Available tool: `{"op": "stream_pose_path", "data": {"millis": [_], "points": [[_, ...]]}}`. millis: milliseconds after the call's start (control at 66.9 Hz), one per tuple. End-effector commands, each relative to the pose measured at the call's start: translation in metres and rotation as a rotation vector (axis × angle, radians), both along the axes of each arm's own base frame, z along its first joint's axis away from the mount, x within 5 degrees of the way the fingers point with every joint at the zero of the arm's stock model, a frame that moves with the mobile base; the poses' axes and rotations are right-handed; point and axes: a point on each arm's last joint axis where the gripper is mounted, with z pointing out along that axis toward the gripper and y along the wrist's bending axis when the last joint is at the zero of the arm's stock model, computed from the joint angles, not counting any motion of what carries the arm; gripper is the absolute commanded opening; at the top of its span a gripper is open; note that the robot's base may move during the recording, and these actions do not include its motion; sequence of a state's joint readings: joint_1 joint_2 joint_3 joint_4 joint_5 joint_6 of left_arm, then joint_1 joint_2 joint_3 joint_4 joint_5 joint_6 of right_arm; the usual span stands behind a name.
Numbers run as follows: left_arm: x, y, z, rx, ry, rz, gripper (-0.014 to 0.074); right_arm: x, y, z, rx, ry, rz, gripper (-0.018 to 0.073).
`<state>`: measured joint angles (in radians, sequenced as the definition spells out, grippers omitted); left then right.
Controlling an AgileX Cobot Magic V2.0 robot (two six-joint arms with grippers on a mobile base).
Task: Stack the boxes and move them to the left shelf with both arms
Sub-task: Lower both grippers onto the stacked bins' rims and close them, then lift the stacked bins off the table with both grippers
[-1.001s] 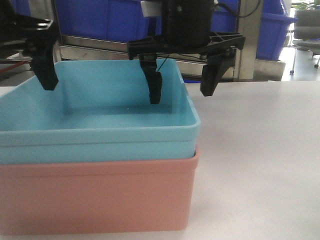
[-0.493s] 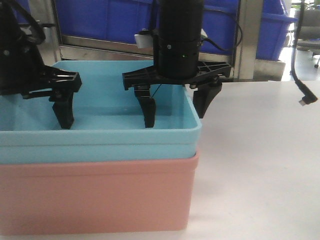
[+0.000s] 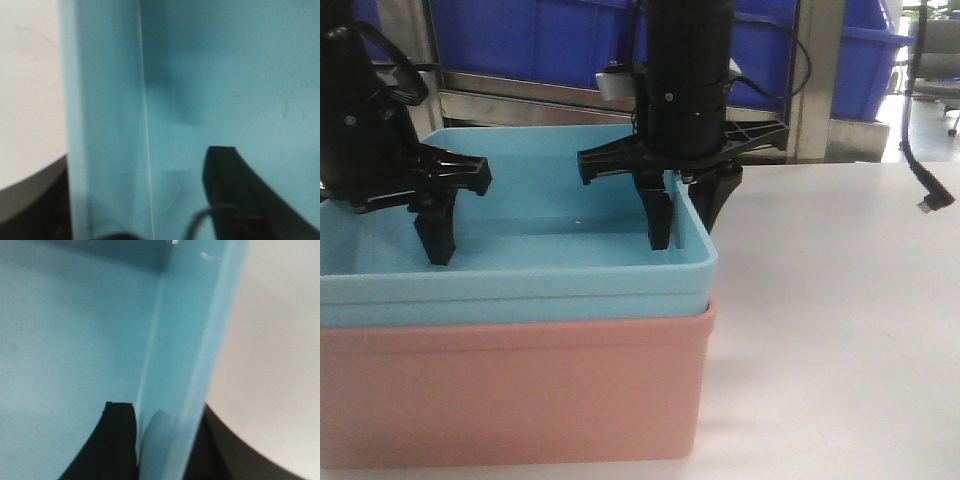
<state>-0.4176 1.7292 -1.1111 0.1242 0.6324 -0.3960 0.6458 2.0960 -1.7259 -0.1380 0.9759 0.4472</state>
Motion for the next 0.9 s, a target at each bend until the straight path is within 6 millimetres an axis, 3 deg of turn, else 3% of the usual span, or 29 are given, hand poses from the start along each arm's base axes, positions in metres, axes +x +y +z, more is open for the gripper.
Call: {"op": "stream_pose_path", "data": {"millis": [0,75,269,463,627,881], "points": [[0.003,-0.005,0.008,-0.044,-0.049,0.008,0.0104,-0.001,0.002,0.012,0.042,-0.028,-0.008,0.0043],[0.003,-0.005,0.008,-0.046,-0.049,0.009,-0.0025,-0.001,0.002,0.011,0.036,-0.025,-0.008,0.0057],[0.002,-0.005,0.007,-0.047,-0.039,0.014,-0.001,-0.002,0.0,0.014,0.026,-0.031,-0.005,0.0056],[-0.002,-0.004,0.016,-0.061,-0.033,0.025,-0.001,-0.004,-0.004,0.032,0.03,-0.079,0.001,0.0056],[-0.012,-0.001,0.046,-0.111,-0.107,0.031,-0.001,-0.01,-0.009,0.058,0.064,-0.126,0.001,0.0056],[-0.045,0.014,0.116,-0.23,-0.286,0.071,-0.0008,-0.027,-0.025,0.117,0.126,-0.263,-0.004,0.0055]]}}
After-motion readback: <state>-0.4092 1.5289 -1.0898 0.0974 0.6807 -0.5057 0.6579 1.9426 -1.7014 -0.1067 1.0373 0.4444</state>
